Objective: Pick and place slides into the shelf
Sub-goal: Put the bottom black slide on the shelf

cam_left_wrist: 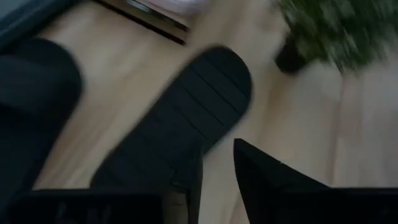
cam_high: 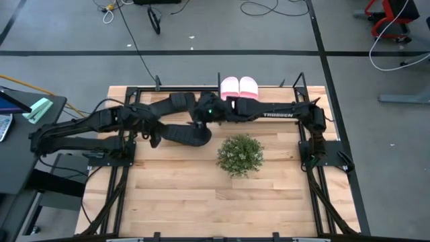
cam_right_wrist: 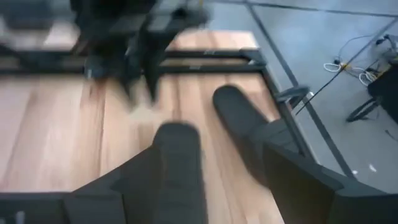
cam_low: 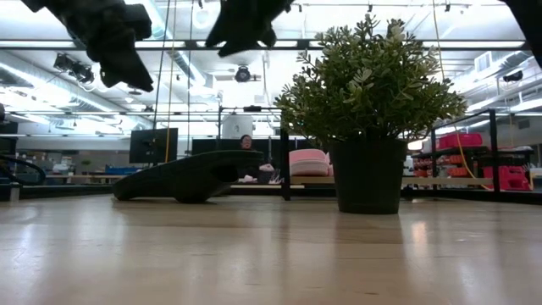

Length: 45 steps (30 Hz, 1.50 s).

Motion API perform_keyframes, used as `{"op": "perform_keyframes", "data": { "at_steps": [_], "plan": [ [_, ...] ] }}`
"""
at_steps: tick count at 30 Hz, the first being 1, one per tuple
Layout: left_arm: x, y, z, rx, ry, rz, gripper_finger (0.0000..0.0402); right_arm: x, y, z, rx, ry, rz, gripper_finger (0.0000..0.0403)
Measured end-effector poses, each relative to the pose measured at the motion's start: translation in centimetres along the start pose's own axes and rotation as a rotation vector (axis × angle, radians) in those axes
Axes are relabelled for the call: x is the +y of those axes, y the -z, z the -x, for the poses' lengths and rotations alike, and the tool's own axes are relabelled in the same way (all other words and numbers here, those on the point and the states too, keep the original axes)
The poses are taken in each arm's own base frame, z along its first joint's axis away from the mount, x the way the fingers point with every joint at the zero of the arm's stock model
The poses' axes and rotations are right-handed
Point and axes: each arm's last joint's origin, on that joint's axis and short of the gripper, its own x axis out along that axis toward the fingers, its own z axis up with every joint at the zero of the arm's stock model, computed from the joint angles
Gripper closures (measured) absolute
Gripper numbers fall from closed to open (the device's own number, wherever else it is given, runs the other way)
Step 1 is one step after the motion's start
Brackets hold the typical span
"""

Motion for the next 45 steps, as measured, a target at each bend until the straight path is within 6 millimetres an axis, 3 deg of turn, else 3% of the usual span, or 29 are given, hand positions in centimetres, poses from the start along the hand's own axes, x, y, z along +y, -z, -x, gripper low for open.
{"op": "perform_keyframes", "data": {
  "at_steps": [4,8,14,18,24,32,40,45],
  "plan": [
    [-0.1,0.1,-1.0,0.065,0.040,-0.173,0.0272,-2.4,-1.7,0.9,-0.061,0.044,-0.079,0.0137],
    [-0.1,0.4,-2.2,0.156,0.037,-0.279,0.0217,-4.0,-2.0,1.1,-0.077,0.074,-0.107,0.0137],
    [-1.0,1.0,-4.7,0.281,0.059,-0.369,0.0128,-4.4,-2.0,1.0,-0.074,0.080,-0.152,0.0137],
    [-1.6,1.5,-6.4,0.342,-0.096,-0.468,0.0095,-4.3,-2.0,1.1,-0.074,0.077,-0.147,0.0138],
    [-3.2,1.3,-7.8,0.254,-0.203,-0.546,0.0091,-4.3,-1.9,1.1,-0.068,0.076,-0.145,0.0141],
    [-4.6,2.6,-8.6,0.275,-0.271,-0.525,0.0094,-4.4,-1.4,1.9,0.013,0.073,-0.132,0.0140],
    [-4.3,5.7,-9.7,0.307,-0.387,-0.540,0.0095,-4.4,-1.6,2.6,0.009,0.074,-0.109,0.0142],
    [-4.7,5.5,-10.2,0.236,-0.360,-0.530,0.0095,-4.4,-1.6,2.6,0.011,0.073,-0.107,0.0142]
  ]
}}
